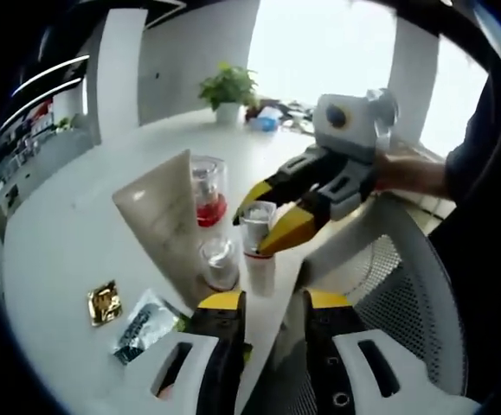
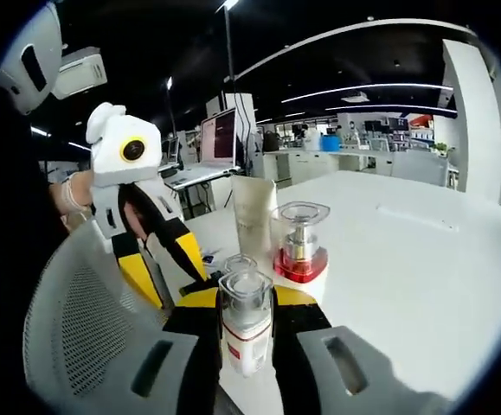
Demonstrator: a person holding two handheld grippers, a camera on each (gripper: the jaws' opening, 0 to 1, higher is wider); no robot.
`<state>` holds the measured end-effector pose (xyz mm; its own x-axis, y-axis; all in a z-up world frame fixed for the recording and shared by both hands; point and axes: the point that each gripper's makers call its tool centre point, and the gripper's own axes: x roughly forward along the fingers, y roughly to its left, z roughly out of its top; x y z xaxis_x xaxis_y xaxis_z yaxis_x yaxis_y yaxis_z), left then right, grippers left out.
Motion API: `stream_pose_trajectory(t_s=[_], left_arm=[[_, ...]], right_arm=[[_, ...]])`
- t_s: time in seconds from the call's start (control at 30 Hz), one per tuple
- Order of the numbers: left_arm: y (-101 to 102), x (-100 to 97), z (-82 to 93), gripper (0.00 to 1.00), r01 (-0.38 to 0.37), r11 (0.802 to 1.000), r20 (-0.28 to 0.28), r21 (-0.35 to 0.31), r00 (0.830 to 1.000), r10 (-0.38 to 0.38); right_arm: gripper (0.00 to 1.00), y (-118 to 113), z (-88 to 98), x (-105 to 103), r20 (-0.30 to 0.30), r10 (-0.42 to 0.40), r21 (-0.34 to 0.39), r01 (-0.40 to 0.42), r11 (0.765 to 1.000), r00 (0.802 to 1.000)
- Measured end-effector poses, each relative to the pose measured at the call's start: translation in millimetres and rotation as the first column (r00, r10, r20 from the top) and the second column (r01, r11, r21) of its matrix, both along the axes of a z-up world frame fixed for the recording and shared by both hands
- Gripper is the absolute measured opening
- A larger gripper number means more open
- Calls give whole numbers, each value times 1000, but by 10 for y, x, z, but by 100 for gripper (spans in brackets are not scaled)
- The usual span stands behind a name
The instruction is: Arrange the skincare products in the storage area until every visible bottle or jar stands upright without overlapping.
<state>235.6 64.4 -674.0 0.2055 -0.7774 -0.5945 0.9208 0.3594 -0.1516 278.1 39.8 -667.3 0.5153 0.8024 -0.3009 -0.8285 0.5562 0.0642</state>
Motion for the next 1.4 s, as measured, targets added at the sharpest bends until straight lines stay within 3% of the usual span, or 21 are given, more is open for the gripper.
stream_pose_trajectory(t_s=[0.07, 0.1, 0.57, 0.8, 1.07, 1.23, 1.4], left_arm=[[3, -1, -7, 23, -1, 1000, -3, 1, 1000, 1], [3, 0, -8, 23, -1, 1000, -3, 1, 1000, 1], [13, 17, -32, 22, -6, 1000, -9, 7, 1000, 6], [5, 10, -36, 22, -2, 1000, -11, 9, 1000, 2], [7, 0, -47, 23, 2, 1000, -13, 11, 1000, -2], [-11, -11, -78, 23, 12, 1000, -17, 19, 1000, -11], [-40, -29, -116, 23, 31, 999, -27, 22, 999, -30]], right_arm=[[20, 15, -21, -11, 13, 18, -4, -18, 1000, 1000], [20, 14, -17, 5, 53, 18, -14, -18, 1000, 998], [21, 27, -86, -1, 76, 29, -5, -29, 1000, 997], [22, 53, -78, -22, 109, 55, -41, -51, 998, 992], [29, 34, -133, -43, 57, 58, -39, -56, 998, 997], [27, -19, -145, -49, 54, 49, -46, -46, 998, 997], [25, -93, -187, -64, 13, 48, -54, -47, 997, 999]])
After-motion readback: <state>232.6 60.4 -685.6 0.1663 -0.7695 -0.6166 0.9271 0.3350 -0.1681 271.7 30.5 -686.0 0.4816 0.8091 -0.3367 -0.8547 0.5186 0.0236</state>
